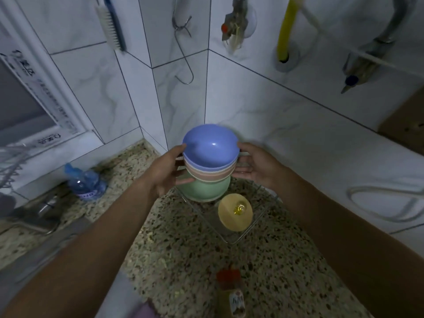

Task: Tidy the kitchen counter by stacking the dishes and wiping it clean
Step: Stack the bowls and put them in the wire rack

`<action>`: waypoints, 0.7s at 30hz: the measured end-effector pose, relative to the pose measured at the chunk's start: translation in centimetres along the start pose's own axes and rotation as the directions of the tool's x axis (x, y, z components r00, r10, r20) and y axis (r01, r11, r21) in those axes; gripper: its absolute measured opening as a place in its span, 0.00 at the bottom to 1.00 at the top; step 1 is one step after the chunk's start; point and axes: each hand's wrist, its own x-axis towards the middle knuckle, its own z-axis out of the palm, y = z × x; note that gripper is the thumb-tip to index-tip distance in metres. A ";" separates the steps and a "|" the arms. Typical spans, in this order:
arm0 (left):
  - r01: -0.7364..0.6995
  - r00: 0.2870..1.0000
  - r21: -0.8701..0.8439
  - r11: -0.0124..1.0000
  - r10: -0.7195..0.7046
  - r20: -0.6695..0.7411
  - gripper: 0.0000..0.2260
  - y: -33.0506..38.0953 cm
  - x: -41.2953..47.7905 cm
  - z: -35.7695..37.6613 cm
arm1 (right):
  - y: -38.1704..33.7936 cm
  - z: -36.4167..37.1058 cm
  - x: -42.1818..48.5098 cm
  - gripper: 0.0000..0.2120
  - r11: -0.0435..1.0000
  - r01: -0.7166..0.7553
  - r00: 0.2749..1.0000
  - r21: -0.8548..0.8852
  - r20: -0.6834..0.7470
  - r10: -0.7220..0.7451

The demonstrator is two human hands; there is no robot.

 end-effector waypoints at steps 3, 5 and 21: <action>0.050 0.998 0.012 0.999 -0.050 -0.033 0.15 -0.8 1.9 -0.4 | 1.0 0.0 2.4 0.20 1.000 -0.029 1.000 -0.011 0.002 0.029; 0.087 0.995 0.005 0.996 -0.087 -0.048 0.20 -0.8 3.0 -0.5 | 1.6 -0.1 3.6 0.22 0.998 -0.048 0.999 0.042 -0.008 0.048; 0.247 0.967 -0.118 0.962 -0.252 -0.032 0.46 -2.3 8.8 -2.3 | 6.1 0.0 8.7 0.28 0.960 -0.113 0.993 0.257 0.008 0.114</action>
